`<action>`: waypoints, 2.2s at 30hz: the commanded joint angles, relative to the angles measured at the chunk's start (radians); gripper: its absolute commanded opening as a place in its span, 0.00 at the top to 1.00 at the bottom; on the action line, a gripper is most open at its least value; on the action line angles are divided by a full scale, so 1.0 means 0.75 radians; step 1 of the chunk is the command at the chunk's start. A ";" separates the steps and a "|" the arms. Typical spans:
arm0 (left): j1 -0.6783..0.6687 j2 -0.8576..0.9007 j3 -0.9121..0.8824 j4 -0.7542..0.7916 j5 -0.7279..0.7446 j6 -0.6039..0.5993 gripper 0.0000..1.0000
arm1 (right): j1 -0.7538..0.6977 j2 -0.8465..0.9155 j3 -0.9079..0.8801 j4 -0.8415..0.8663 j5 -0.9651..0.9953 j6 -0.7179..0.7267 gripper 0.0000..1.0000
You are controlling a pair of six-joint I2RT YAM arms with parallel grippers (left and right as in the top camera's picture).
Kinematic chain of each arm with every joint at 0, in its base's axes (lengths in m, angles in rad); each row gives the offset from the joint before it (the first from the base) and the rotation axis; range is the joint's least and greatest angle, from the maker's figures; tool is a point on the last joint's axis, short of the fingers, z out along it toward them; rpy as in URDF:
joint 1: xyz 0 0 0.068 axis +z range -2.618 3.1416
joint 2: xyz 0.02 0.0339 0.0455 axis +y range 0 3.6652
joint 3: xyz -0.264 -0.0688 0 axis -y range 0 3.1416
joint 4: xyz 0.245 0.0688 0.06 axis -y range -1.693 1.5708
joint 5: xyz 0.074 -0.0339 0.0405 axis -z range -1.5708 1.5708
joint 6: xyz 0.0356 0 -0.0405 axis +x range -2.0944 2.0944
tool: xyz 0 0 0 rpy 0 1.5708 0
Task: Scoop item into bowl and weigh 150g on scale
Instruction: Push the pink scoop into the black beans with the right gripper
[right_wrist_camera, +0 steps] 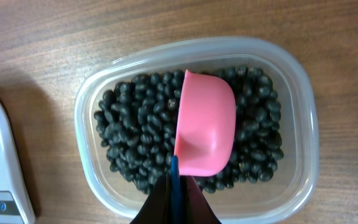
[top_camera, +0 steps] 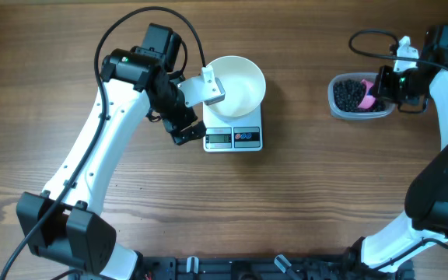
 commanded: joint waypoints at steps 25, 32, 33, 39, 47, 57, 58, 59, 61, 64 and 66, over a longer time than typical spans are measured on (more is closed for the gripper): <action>0.007 0.018 -0.010 0.004 0.003 0.021 0.00 | 0.012 0.010 -0.064 0.117 -0.116 -0.024 0.96; 0.007 0.018 -0.010 0.005 0.002 0.021 0.00 | 0.012 0.010 -0.064 0.020 -0.156 0.012 0.96; 0.007 0.018 -0.010 0.004 0.003 0.021 0.00 | 0.012 0.010 -0.064 0.012 -0.156 0.008 0.96; 0.007 0.018 -0.010 0.004 0.003 0.021 0.00 | 0.012 0.010 -0.064 0.142 -0.075 0.046 0.96; 0.007 0.018 -0.010 0.004 0.003 0.021 0.00 | 0.018 0.010 -0.065 0.087 -0.080 0.079 0.96; 0.007 0.018 -0.010 0.004 0.003 0.021 0.00 | 0.034 0.010 -0.069 0.074 -0.069 0.079 0.96; 0.007 0.018 -0.010 0.005 0.003 0.021 0.00 | 0.034 0.010 -0.069 0.093 -0.043 0.079 0.96; 0.007 0.018 -0.010 0.004 0.002 0.021 0.00 | 0.034 0.010 -0.069 0.127 -0.028 0.081 0.96; 0.007 0.018 -0.010 0.004 0.002 0.021 0.00 | 0.034 0.010 -0.069 0.154 -0.033 0.105 0.96; 0.007 0.018 -0.010 0.004 0.002 0.021 0.00 | 0.035 0.010 -0.069 0.081 -0.161 0.142 0.96; 0.007 0.018 -0.010 0.004 0.002 0.021 0.00 | 0.035 0.010 -0.073 0.037 -0.198 0.111 0.96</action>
